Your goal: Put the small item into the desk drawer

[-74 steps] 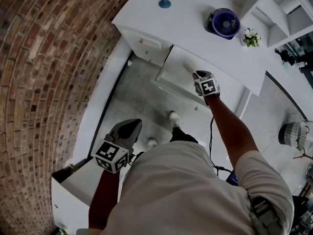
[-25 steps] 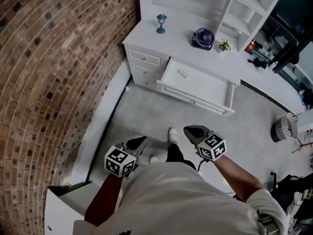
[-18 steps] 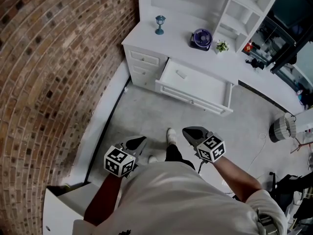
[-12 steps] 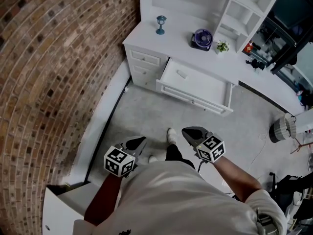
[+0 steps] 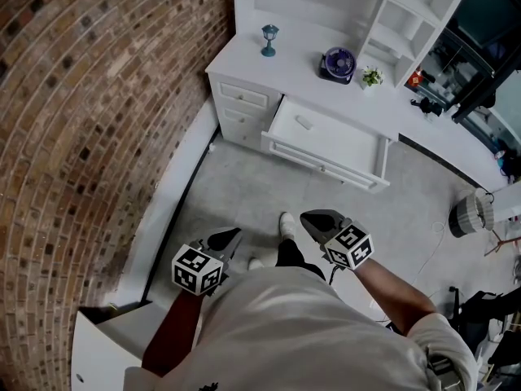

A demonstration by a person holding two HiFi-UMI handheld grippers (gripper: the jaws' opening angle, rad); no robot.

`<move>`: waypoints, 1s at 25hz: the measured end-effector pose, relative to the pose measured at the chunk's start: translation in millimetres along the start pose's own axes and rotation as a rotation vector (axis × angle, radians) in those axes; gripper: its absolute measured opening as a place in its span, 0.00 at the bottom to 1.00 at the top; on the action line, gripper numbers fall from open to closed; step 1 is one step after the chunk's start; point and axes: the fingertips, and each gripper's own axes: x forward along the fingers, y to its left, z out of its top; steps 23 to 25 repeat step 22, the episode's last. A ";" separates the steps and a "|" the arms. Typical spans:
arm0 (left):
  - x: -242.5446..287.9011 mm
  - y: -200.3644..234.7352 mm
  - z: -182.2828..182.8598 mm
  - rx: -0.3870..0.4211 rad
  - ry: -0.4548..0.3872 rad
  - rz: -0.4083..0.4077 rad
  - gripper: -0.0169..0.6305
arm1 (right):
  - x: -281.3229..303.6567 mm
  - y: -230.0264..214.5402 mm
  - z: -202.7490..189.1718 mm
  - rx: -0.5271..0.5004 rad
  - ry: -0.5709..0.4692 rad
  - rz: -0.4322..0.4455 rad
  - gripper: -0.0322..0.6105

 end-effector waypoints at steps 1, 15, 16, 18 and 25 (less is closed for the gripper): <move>0.5 -0.1 -0.3 -0.001 0.001 0.000 0.04 | 0.2 -0.3 0.3 0.000 0.000 0.001 0.07; 9.4 7.6 4.2 -0.010 0.013 -0.004 0.04 | 12.2 -8.0 1.3 -0.006 0.011 0.022 0.07; 10.2 9.2 4.1 -0.011 0.016 -0.003 0.04 | 13.8 -9.0 2.2 -0.007 0.010 0.025 0.07; 13.2 12.4 4.9 -0.012 0.019 0.000 0.04 | 16.3 -12.6 3.0 -0.010 0.012 0.030 0.07; 20.1 17.7 11.0 -0.015 0.020 0.005 0.04 | 19.5 -22.0 3.9 -0.011 0.017 0.036 0.07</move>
